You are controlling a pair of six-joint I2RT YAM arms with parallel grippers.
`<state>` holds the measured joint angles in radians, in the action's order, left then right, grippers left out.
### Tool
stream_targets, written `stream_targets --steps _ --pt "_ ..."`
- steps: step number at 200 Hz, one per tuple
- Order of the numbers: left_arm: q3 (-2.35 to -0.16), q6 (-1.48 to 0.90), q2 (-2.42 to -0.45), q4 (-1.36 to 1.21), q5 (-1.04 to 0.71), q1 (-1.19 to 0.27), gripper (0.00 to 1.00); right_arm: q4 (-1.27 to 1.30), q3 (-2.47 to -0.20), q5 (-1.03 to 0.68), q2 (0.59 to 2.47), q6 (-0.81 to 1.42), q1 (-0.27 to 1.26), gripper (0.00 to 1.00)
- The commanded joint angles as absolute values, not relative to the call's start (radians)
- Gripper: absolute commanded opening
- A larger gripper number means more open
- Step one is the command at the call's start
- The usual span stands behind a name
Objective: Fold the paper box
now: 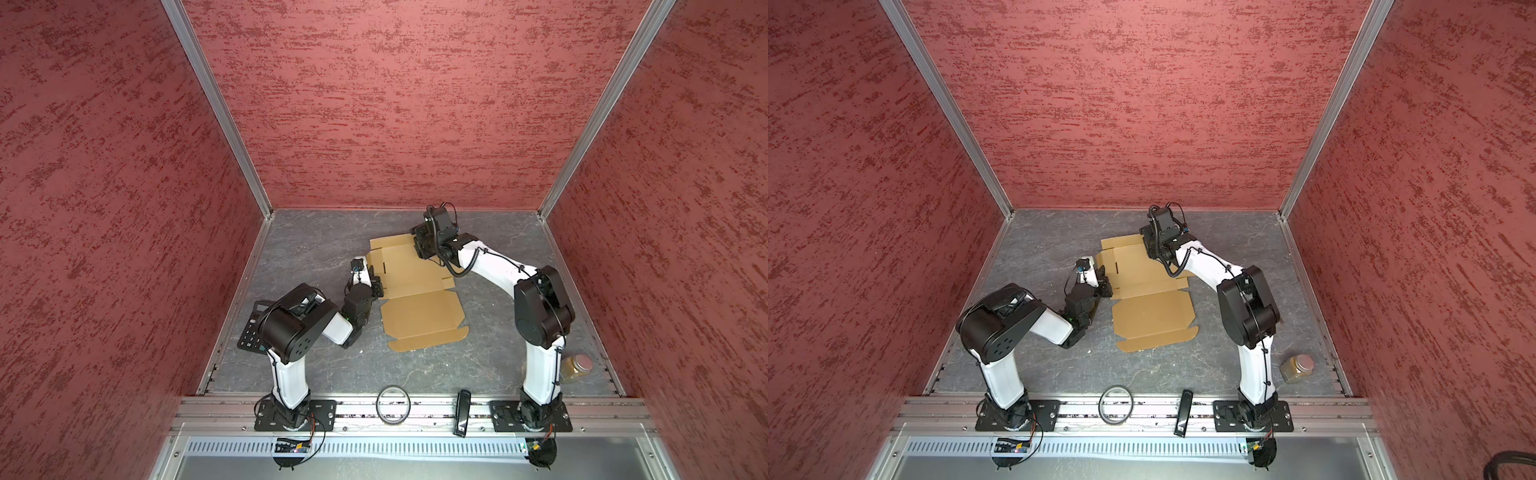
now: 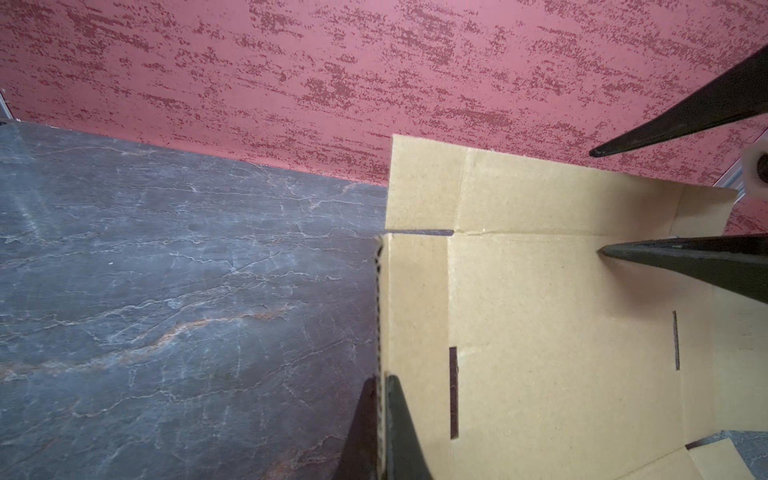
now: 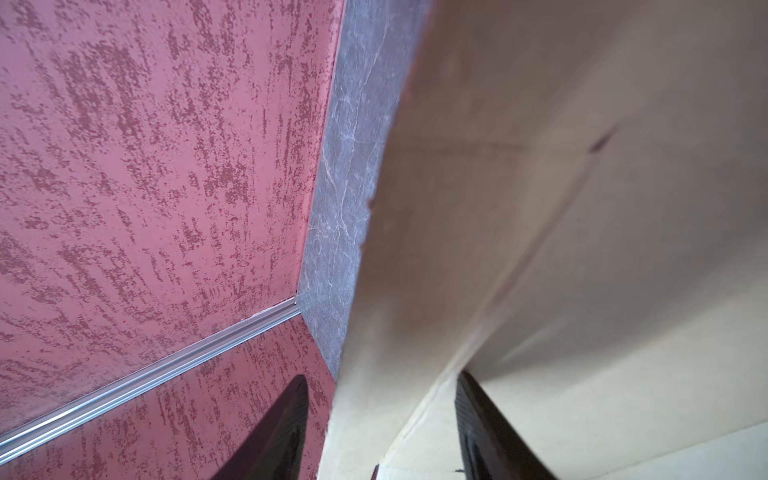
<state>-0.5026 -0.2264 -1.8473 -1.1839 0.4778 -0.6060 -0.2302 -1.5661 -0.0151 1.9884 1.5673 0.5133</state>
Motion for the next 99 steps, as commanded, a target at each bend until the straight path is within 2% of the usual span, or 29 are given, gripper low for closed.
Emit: stream_targets --steps 1,99 --pt "-0.494 -0.204 -1.863 -1.22 0.496 -0.61 0.0 -0.219 -1.583 0.018 2.002 1.655 0.508 0.53" --pt "-0.501 -0.201 -1.867 -1.221 0.502 -0.617 0.0 -0.21 -1.58 0.028 1.999 1.654 0.51 0.4"
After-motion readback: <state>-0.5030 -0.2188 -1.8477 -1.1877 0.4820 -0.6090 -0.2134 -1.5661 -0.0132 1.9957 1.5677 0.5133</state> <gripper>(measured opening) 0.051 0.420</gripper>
